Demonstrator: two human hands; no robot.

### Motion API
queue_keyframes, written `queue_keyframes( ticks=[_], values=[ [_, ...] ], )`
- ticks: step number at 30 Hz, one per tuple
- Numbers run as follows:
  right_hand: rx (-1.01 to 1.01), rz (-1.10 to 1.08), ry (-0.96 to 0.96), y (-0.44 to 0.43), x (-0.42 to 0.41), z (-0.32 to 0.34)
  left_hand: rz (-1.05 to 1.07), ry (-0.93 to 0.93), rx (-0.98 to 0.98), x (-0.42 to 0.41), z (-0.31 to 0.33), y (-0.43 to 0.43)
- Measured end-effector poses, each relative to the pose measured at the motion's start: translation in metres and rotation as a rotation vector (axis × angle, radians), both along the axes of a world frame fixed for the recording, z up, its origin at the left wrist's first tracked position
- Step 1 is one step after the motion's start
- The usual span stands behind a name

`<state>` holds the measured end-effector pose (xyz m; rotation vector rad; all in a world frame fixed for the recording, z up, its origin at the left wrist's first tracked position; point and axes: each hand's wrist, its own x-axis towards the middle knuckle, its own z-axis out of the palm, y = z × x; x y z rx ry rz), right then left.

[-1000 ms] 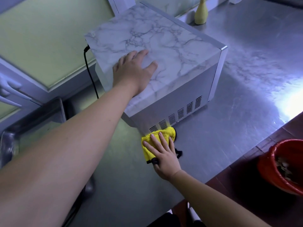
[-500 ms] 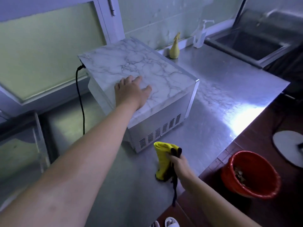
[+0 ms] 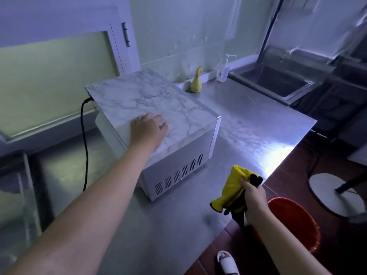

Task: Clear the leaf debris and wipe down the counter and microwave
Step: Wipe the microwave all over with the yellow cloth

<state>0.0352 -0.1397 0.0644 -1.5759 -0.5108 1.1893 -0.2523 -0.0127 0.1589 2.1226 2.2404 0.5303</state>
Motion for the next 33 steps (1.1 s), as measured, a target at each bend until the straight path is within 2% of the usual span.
queue_keyframes(
  ticks=[3,6,8,10,12,14,16,18,21,25,31,33],
  values=[
    [0.034,0.068,0.008,0.021,0.003,-0.003,0.005,-0.027,0.002,-0.001,-0.001,0.003],
    [0.141,0.184,-0.075,0.051,0.002,0.004,0.042,-0.052,0.004,0.001,-0.003,0.005],
    [0.311,0.275,-0.137,0.079,0.002,0.013,0.098,-0.068,-0.007,0.007,-0.004,0.008],
    [0.566,0.285,-0.217,0.109,-0.002,0.021,0.177,-0.054,-0.044,0.019,-0.006,0.013],
    [0.780,0.307,-0.334,0.135,-0.014,0.020,0.286,-0.021,-0.077,0.034,-0.010,0.017],
    [0.930,0.426,-0.511,0.153,-0.025,0.002,0.391,0.008,-0.091,0.047,-0.015,0.019],
    [1.034,0.513,-0.720,0.164,-0.032,-0.027,0.436,0.021,-0.094,0.053,-0.018,0.019],
    [1.092,0.543,-0.784,0.171,-0.031,-0.054,0.446,0.017,-0.097,0.056,-0.017,0.017],
    [1.150,0.624,-0.841,0.178,-0.020,-0.085,0.458,0.038,-0.079,0.058,-0.015,0.017],
    [1.110,0.917,-0.956,0.179,0.014,-0.131,0.479,0.053,-0.058,0.061,-0.015,0.017],
    [0.881,1.309,-1.125,0.180,0.046,-0.171,0.475,0.051,-0.058,0.063,-0.014,0.017],
    [0.800,1.376,-1.174,0.178,0.048,-0.173,0.479,0.053,-0.053,0.063,-0.014,0.017]
  ],
)
